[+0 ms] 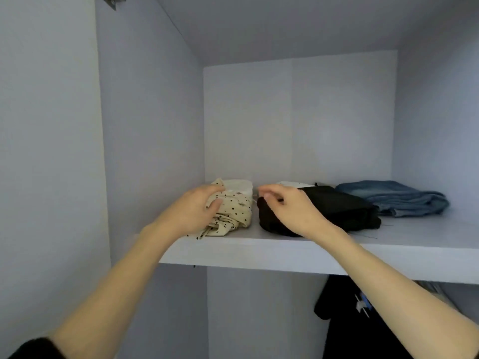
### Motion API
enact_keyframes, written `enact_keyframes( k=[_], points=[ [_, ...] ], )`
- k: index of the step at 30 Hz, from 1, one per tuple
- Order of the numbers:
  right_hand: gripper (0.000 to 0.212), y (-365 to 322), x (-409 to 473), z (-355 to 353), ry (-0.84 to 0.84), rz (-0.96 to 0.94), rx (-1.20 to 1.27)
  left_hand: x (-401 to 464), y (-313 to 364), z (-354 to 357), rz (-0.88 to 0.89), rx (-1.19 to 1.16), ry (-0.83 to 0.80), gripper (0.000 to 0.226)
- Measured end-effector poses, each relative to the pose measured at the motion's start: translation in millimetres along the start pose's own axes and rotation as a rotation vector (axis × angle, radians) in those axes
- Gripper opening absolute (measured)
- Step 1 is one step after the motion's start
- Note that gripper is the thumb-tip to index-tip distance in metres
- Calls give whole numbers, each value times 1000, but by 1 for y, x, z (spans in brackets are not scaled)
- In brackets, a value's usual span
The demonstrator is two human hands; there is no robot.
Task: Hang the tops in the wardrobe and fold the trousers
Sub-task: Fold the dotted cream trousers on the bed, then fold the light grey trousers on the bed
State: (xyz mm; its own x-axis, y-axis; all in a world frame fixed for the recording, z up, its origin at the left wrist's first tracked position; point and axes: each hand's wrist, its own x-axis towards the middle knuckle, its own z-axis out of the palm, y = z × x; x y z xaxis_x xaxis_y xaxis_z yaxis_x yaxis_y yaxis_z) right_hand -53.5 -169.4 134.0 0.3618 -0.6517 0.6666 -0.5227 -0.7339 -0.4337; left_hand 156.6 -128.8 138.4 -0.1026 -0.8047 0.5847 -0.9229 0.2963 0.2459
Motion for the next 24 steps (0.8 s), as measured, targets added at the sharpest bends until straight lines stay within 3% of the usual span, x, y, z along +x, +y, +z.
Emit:
enact_keyframes(
  k=[2, 4, 15, 24],
  points=[
    [27, -8, -39, -16, 142, 69, 79, -29, 28, 2, 146, -125, 167, 36],
    [25, -15, -84, -30, 246, 151, 117, -61, 52, 10, 257, -240, 209, 33],
    [19, -71, -338, -108, 235, 642, 60, -209, 200, 73, 400, -737, -165, 35],
    [23, -148, -583, -221, 460, 1023, -83, -348, 401, 101, 631, -1034, -476, 29]
  ],
)
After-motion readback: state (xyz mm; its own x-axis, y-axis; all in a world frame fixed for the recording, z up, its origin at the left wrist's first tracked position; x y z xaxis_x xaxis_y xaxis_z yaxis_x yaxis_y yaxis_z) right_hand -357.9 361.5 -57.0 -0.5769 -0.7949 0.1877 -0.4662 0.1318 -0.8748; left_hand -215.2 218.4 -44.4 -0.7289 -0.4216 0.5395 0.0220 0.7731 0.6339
